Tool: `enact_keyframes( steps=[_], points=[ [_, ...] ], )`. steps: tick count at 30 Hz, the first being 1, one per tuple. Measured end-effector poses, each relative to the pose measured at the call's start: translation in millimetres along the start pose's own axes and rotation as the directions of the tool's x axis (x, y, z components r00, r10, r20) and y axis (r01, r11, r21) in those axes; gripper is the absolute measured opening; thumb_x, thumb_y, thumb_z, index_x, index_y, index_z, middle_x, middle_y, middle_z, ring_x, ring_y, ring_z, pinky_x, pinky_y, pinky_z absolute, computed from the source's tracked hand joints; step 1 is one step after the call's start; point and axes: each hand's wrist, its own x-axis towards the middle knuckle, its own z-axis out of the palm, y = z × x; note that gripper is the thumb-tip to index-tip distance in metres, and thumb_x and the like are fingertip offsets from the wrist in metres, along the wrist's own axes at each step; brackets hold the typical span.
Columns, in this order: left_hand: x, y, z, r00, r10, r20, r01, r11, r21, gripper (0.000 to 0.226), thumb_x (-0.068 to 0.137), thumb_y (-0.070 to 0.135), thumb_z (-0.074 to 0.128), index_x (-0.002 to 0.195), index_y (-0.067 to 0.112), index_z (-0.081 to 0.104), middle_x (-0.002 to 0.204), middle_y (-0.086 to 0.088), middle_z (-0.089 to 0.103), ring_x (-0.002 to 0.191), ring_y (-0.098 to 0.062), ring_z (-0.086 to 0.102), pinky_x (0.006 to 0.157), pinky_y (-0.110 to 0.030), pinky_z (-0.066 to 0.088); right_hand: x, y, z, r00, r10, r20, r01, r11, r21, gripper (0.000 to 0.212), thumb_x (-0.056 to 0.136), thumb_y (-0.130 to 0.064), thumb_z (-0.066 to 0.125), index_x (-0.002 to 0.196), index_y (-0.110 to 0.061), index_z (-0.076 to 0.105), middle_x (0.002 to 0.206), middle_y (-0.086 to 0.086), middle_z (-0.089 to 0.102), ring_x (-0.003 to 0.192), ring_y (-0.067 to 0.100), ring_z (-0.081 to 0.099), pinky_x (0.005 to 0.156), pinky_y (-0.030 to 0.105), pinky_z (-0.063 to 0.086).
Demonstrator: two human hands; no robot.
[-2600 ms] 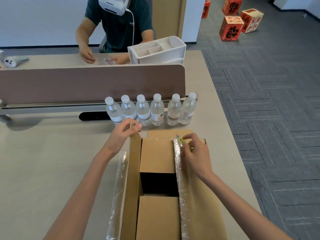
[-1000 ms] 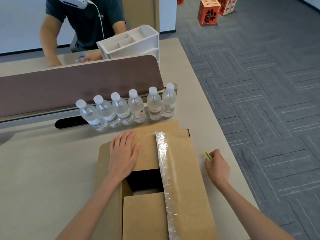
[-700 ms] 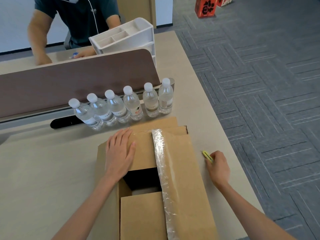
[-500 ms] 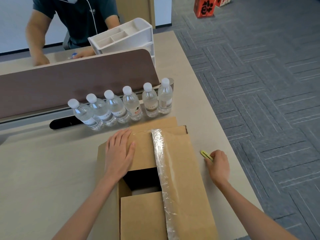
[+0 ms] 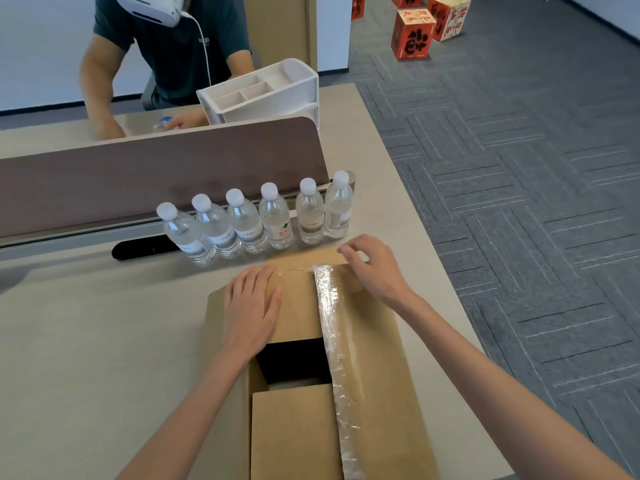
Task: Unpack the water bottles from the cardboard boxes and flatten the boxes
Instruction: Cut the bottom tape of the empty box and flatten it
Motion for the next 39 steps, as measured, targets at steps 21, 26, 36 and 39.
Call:
enact_keyframes(
  steps=[21,26,36,39],
  points=[
    [1,0,3,1.0,0.009,-0.016,-0.009,1.0,0.017,0.05,0.099,0.046,0.029,0.134,0.019,0.052,0.136,0.002,0.055,0.127,-0.014,0.038,0.11,-0.037,0.03,7,-34,-62,0.977,0.001,0.212,-0.053,0.97,0.238,0.04,0.103,-0.037,0.043,0.09,-0.008,0.066,0.087,0.004,0.061,0.079,0.01,0.053,0.077,0.022,0.04],
    [1,-1,4,0.999,0.025,-0.021,-0.024,0.999,0.035,0.049,0.099,0.044,0.03,0.134,0.018,0.053,0.135,0.001,0.055,0.126,-0.016,0.041,0.108,-0.035,0.028,1,-22,-101,0.955,0.113,0.276,-0.177,0.96,0.219,0.057,0.094,-0.062,0.04,0.061,-0.023,0.066,0.088,0.003,0.071,0.097,0.021,0.062,0.099,0.033,0.033],
    [1,1,2,1.0,0.018,-0.007,-0.018,0.999,0.037,0.051,0.099,0.044,0.029,0.135,0.017,0.052,0.137,0.002,0.054,0.129,-0.016,0.04,0.111,-0.037,0.028,-21,51,-126,0.907,0.362,0.214,-0.401,0.899,0.178,0.03,0.088,-0.026,0.072,0.113,-0.013,0.064,0.112,0.001,0.065,0.094,0.009,0.062,0.074,0.021,0.047],
    [1,1,2,1.0,0.019,-0.011,-0.019,0.999,0.036,0.051,0.098,0.044,0.029,0.135,0.017,0.052,0.137,0.001,0.054,0.128,-0.016,0.041,0.111,-0.037,0.03,-33,83,-115,0.876,0.459,0.146,-0.473,0.877,0.083,0.058,0.084,-0.032,0.075,0.13,-0.012,0.046,0.121,0.003,0.054,0.104,0.014,0.056,0.077,0.026,0.046]
  ],
)
